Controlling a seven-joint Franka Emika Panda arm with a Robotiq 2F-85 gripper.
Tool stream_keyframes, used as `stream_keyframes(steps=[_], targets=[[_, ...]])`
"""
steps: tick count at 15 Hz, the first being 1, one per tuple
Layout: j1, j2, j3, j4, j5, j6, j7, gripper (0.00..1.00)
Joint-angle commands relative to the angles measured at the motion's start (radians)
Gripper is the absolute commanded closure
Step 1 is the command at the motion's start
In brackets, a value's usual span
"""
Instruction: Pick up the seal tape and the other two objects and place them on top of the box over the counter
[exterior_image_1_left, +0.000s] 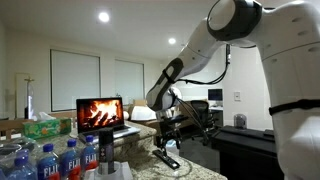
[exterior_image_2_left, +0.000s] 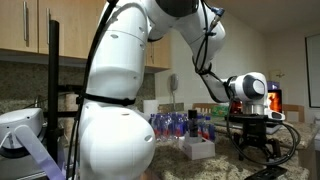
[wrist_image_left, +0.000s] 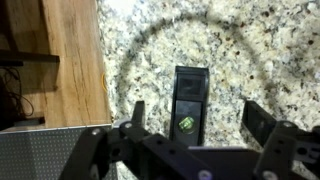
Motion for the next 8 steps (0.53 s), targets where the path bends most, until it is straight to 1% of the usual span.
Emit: stream_keyframes(steps=[1, 8], targets=[[-0.008, 0.051, 0.003, 0.052, 0.008, 0.016, 0.021, 0.00], [-0.026, 0.213, 0.003, 0.206, 0.053, -0.011, -0.013, 0.00]])
